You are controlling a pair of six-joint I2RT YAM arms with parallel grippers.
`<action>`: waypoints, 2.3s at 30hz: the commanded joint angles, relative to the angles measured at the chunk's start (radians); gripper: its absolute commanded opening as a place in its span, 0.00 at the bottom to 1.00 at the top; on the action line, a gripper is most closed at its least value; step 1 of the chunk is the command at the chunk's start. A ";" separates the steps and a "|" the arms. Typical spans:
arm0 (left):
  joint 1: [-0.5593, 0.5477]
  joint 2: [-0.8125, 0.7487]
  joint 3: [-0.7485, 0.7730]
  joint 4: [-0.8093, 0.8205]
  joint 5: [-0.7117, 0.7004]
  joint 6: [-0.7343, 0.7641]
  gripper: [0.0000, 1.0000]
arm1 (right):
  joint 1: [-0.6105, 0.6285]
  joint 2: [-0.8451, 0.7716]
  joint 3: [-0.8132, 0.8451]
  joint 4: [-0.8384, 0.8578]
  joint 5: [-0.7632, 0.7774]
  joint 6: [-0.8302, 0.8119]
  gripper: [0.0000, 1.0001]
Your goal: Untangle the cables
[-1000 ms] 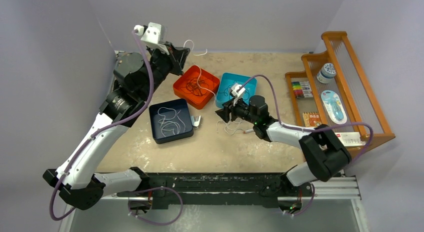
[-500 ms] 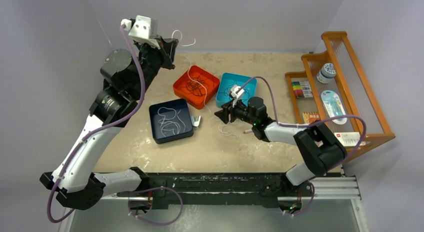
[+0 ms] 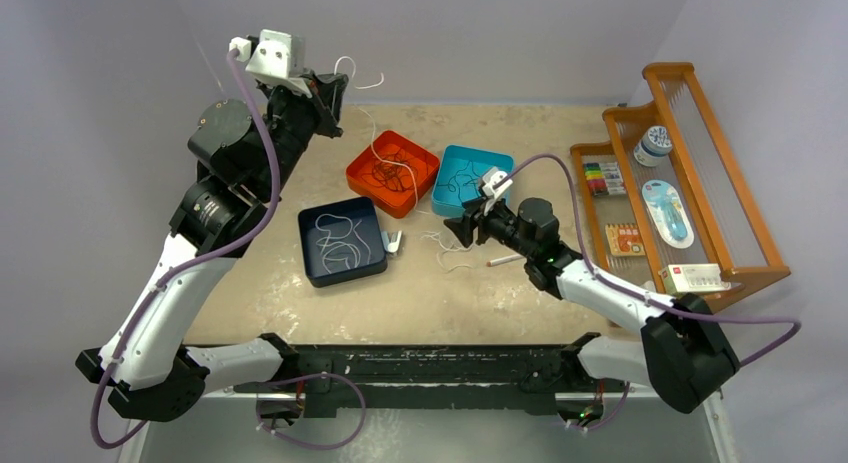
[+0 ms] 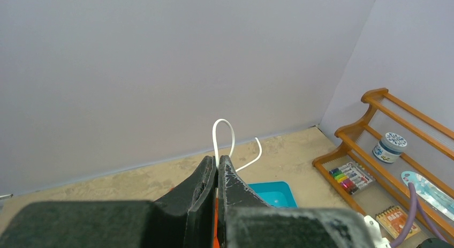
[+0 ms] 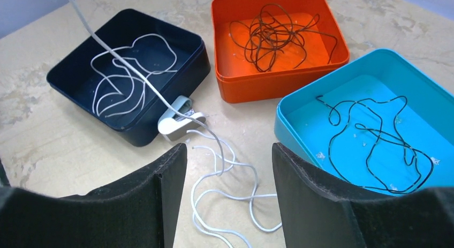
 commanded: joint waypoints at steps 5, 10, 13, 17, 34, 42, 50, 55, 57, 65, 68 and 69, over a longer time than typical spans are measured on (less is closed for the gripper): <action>-0.002 -0.013 0.027 0.033 -0.011 0.028 0.00 | -0.001 0.062 0.032 0.032 -0.166 -0.079 0.63; -0.002 -0.016 0.025 0.033 -0.012 0.029 0.00 | 0.005 0.230 0.099 0.132 -0.228 -0.078 0.61; -0.002 -0.020 0.025 0.028 -0.015 0.028 0.00 | 0.017 0.321 0.143 0.169 -0.256 -0.077 0.57; -0.002 -0.030 0.016 0.023 -0.025 0.031 0.00 | 0.021 0.386 0.154 0.244 -0.233 -0.049 0.41; -0.002 -0.123 -0.196 0.052 -0.151 -0.015 0.00 | 0.024 0.083 0.360 -0.422 0.050 -0.270 0.00; -0.002 -0.146 -0.264 0.051 -0.207 -0.035 0.00 | 0.026 0.044 0.539 -0.703 0.126 -0.299 0.00; -0.002 -0.154 -0.289 0.060 -0.224 -0.029 0.00 | 0.071 0.108 0.543 -0.745 0.072 -0.259 0.00; -0.002 -0.148 -0.324 0.068 -0.224 -0.041 0.00 | 0.122 0.209 0.539 -0.761 0.152 -0.232 0.00; -0.002 -0.144 -0.344 0.076 -0.215 -0.054 0.00 | 0.136 0.252 0.544 -0.772 0.186 -0.222 0.00; -0.002 -0.121 -0.401 0.100 -0.172 -0.097 0.00 | 0.165 0.370 0.564 -0.872 0.397 -0.191 0.00; -0.002 -0.111 -0.418 0.112 -0.160 -0.108 0.00 | 0.167 0.365 0.568 -0.899 0.493 -0.167 0.00; -0.002 -0.106 -0.423 0.114 -0.151 -0.113 0.00 | 0.167 0.358 0.570 -0.905 0.524 -0.160 0.00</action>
